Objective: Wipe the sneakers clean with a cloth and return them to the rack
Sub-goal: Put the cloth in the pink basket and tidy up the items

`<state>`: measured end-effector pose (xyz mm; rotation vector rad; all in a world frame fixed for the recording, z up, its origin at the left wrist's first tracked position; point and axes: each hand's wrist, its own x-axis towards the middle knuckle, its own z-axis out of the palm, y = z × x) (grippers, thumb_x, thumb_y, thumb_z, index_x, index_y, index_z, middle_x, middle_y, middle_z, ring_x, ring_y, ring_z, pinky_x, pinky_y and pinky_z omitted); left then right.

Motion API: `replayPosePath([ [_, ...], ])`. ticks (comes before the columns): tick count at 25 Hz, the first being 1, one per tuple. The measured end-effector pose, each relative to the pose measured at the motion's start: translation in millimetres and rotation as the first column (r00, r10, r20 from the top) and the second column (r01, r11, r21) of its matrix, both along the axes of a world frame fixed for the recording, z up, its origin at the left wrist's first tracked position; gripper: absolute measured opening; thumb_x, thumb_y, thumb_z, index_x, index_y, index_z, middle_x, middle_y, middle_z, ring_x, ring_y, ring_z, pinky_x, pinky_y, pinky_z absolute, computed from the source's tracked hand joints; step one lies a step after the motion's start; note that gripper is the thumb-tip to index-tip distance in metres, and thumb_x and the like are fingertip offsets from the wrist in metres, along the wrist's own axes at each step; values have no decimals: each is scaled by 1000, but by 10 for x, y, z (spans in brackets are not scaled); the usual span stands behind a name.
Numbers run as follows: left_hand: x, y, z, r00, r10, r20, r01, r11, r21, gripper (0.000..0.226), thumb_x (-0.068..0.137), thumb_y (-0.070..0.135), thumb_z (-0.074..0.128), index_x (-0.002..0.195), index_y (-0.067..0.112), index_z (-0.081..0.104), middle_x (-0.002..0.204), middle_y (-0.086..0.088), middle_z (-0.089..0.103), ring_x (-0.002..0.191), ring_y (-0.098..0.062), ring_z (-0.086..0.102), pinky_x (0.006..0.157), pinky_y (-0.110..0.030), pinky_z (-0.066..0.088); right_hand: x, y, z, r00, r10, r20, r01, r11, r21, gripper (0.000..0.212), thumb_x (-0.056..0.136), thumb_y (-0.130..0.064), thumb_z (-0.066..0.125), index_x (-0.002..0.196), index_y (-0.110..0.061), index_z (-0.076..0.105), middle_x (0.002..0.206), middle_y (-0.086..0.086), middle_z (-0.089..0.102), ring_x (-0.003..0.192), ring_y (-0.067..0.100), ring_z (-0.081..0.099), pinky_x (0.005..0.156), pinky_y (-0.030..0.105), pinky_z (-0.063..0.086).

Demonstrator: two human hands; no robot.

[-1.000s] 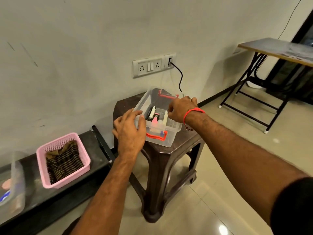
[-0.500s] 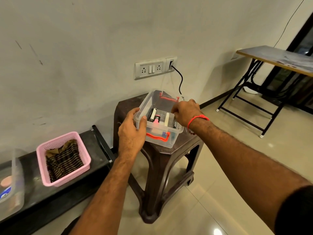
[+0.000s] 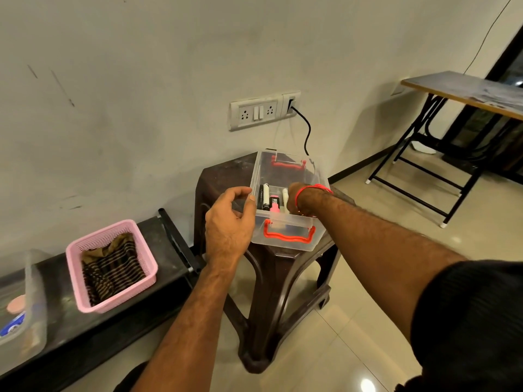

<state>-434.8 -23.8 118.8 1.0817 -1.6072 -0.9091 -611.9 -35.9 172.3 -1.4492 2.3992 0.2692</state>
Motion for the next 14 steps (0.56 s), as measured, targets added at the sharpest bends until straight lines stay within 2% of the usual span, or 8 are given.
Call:
replayPosePath([
  [2, -1, -8, -10, 1000, -5, -18, 5, 1000, -1, 25, 99, 30, 65, 123, 21, 67, 116, 3, 71, 88, -8, 69, 68, -13, 56, 11, -20, -82, 996, -16, 87, 23, 996, -86, 33, 92, -5, 64, 125, -1, 62, 104, 12, 63, 96, 25, 61, 89, 34, 52],
  [3, -2, -9, -11, 1000, -8, -25, 8, 1000, 0, 25, 99, 30, 65, 123, 21, 67, 117, 2, 71, 90, -9, 69, 68, -13, 56, -2, -29, -99, 991, -28, 130, 45, 991, -125, 35, 92, -4, 64, 126, -1, 61, 107, 12, 64, 98, 26, 61, 87, 34, 52],
  [6, -9, -11, -12, 1000, -22, -19, 23, 1000, 11, 26, 100, 31, 63, 125, 21, 65, 123, 0, 69, 93, -9, 69, 61, -7, 52, -91, 32, -21, 973, -73, 221, 140, 942, -305, 43, 90, 4, 61, 131, -4, 59, 125, 16, 64, 113, 31, 61, 96, 38, 52],
  [9, -1, -19, -11, 998, -67, 5, 66, 997, 32, 33, 102, 33, 60, 133, 24, 61, 130, -2, 66, 90, -7, 68, 58, -5, 51, -82, 344, 148, 992, 34, 118, 49, 767, -640, 45, 94, 5, 54, 136, -9, 59, 129, 12, 62, 121, 28, 57, 104, 33, 46],
  [11, 5, 8, 2, 993, -118, 12, 117, 990, 74, 40, 104, 36, 54, 143, 30, 53, 133, -3, 64, 100, -10, 69, 67, -13, 58, -31, 678, 145, 997, 13, 77, 51, 637, -769, 42, 99, -10, 55, 140, -14, 54, 136, 9, 56, 126, 25, 52, 106, 33, 42],
  [12, 5, 31, 11, 990, -140, 9, 138, 984, 110, 42, 105, 37, 51, 147, 33, 50, 135, -4, 63, 108, -14, 69, 75, -23, 61, 4, 845, 88, 992, -23, 127, 115, 612, -783, 45, 100, -18, 57, 144, -16, 49, 140, 9, 52, 129, 25, 50, 106, 36, 43],
  [13, 4, 55, 27, 988, -151, 1, 150, 978, 147, 44, 105, 38, 48, 149, 34, 47, 137, -4, 62, 113, -17, 68, 81, -31, 62, 38, 980, 21, 967, -46, 251, 226, 611, -759, 49, 100, -23, 57, 146, -18, 44, 141, 9, 50, 128, 26, 51, 104, 39, 47],
  [14, -1, 80, 38, 988, -155, -4, 153, 972, 178, 45, 106, 38, 46, 151, 35, 45, 138, -4, 62, 115, -17, 67, 83, -32, 61, 69, 1061, -64, 903, -46, 426, 362, 614, -701, 50, 101, -24, 56, 148, -19, 39, 138, 9, 53, 122, 26, 57, 99, 41, 52],
])
